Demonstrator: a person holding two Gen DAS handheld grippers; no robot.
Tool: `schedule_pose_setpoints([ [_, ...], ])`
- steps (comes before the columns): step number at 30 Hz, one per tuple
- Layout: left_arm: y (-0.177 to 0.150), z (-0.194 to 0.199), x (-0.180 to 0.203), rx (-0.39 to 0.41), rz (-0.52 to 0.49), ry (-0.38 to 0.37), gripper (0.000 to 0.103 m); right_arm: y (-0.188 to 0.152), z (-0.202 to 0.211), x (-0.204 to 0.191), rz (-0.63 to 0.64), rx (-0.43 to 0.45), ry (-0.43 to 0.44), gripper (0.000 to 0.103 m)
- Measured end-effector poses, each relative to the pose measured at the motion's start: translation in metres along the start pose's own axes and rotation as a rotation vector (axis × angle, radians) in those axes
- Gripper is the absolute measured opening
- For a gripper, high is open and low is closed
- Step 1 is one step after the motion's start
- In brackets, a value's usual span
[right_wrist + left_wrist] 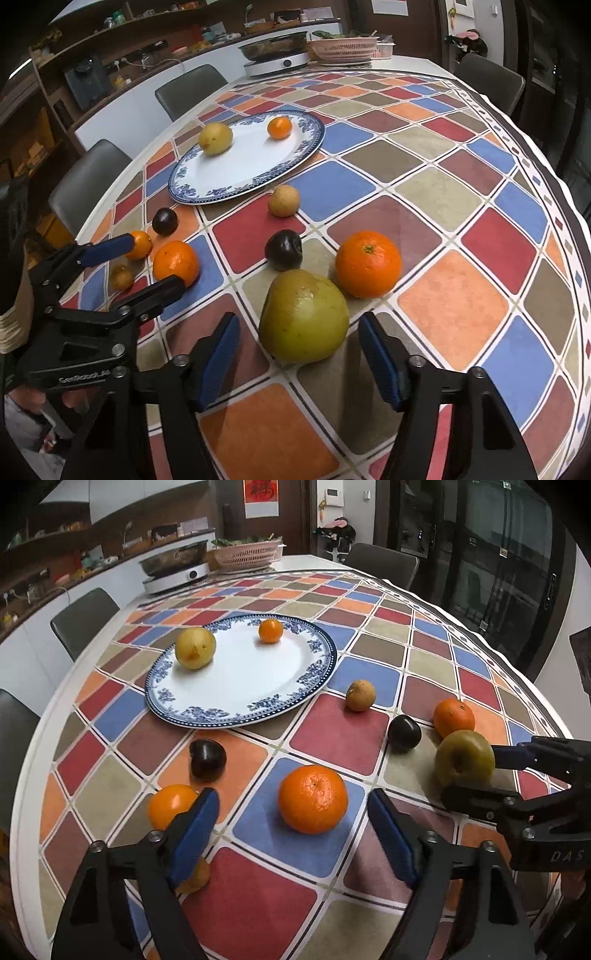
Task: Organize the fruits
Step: 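Grasp the large orange with the left tool while the right tool grasps the green apple, then carry the orange and green apple over the plate with both tools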
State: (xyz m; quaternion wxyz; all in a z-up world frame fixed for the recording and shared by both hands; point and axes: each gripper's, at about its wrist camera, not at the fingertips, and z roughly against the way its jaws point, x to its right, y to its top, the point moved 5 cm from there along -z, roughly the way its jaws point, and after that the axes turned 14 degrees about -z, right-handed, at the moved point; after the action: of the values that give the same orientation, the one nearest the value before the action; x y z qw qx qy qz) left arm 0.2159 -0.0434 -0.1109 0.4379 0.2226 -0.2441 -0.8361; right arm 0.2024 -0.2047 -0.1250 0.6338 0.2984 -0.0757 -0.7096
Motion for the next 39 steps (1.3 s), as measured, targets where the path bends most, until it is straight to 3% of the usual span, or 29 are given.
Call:
schedule_pose_setpoints([
  [11,-0.001,-0.013,0.008,-0.034,0.009,-0.059,0.040,0.001,-0.002,0.004,-0.032,-0.007,0.028,0.051],
  [39,0.006,0.028,0.007,0.041,0.041,-0.053,0.040,0.002,0.019,-0.007,0.002,0.054,0.065,0.048],
])
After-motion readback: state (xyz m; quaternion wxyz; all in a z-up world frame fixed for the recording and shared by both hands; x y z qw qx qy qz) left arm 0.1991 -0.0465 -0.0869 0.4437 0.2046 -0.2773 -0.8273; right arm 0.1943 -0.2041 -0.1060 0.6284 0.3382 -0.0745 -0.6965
